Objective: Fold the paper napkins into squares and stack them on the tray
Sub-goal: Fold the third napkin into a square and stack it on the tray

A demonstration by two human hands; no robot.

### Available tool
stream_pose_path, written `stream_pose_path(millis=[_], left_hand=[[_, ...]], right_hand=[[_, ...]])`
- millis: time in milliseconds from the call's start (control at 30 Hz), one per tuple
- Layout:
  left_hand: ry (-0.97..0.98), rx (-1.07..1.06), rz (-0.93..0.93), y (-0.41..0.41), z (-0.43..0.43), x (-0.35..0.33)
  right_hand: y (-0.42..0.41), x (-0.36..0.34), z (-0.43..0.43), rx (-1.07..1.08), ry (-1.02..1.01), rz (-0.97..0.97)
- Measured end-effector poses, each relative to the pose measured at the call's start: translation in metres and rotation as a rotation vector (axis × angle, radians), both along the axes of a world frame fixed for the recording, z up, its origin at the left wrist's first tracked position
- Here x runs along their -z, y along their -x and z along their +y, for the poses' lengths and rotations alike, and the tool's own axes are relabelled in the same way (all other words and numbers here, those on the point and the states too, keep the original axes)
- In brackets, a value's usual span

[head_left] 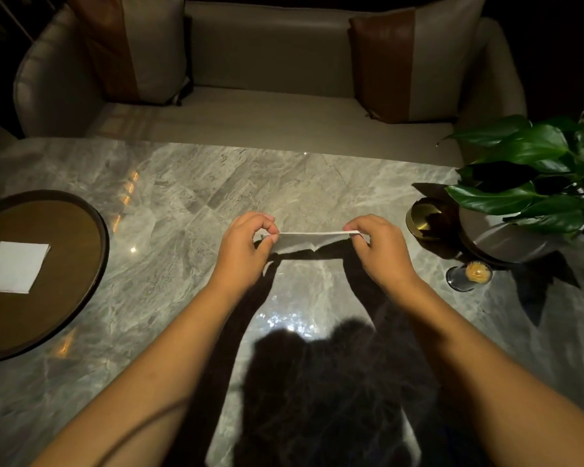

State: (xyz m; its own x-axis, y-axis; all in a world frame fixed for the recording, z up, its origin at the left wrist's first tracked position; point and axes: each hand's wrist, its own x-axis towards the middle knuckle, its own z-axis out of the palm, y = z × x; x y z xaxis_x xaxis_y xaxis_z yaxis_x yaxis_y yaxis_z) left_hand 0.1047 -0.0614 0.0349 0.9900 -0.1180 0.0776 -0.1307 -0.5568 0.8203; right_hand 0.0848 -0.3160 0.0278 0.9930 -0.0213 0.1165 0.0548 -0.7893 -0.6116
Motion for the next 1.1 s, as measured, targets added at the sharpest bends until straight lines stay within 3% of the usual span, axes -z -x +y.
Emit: stream_pose_path(millis=[133,433,600,800,933,1100], left_hand=[[0.013,-0.038,-0.062,0.016,-0.004,0.012],[-0.159,0.033,0.169,0.051,0.009,0.065],[-0.267,0.124,0.172,0.066,0.02,0.073],[-0.292,0.164,0.068,0.055,-0.001,0.059],[-0.476,0.36,0.141,0.051,-0.033,0.064],[-0.771,0.314,0.303,0.048,-0.033,0.089]], right_hand=[[0.023,0.019,-0.001,0.047,-0.068,-0.034],[0.054,0.065,-0.004,-0.014,0.04,0.275],[0.066,0.077,-0.015,-0.104,0.127,0.366],[0.056,0.071,-0.007,-0.061,-0.004,0.387],[0.054,0.08,0.017,-0.212,0.313,0.405],[0.05,0.09,0.021,-0.2,0.512,0.441]])
